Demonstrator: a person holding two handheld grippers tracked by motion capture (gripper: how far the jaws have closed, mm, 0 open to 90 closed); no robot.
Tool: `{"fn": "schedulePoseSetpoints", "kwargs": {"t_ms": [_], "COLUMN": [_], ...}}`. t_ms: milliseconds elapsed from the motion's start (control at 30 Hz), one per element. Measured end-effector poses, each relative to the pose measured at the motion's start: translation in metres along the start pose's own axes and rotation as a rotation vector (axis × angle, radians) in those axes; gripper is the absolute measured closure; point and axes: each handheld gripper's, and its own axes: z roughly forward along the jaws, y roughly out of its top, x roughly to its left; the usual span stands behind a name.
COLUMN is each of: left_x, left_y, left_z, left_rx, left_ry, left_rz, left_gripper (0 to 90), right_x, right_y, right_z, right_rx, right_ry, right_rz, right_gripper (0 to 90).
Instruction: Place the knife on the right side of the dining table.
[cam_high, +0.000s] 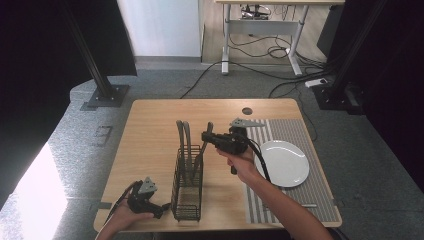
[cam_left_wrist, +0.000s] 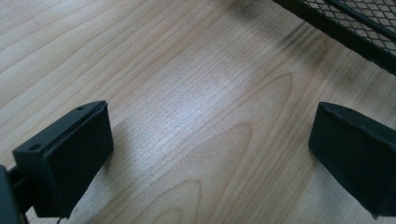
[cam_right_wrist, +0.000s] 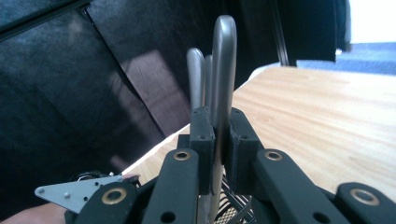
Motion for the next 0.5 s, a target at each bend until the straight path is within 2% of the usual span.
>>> {"fn": "schedulePoseSetpoints", "kwargs": {"t_ms": [167,400,500], "left_x": [0.0,0.0,0.0], "left_y": [0.0,0.0,0.0], "left_z": [0.0,0.0,0.0], "left_rx": [0.0,0.001,0.0], "left_ry": [-0.001,0.0,0.001], "left_rz": [0.0,0.001,0.001], "left_gripper": [0.0,0.0,0.0], "right_x": [0.006,0.006,0.004], "right_y": [0.011,0.033,0.036], "right_z": [-0.02,-0.06,-0.073], "right_rx": [-0.066,-0.187,-0.21], "right_ry": [-0.009,-0.002,0.009], "right_rz": [-0.027,-0.012,-0.009], "right_gripper": [82.9,82.9,82.9]}}
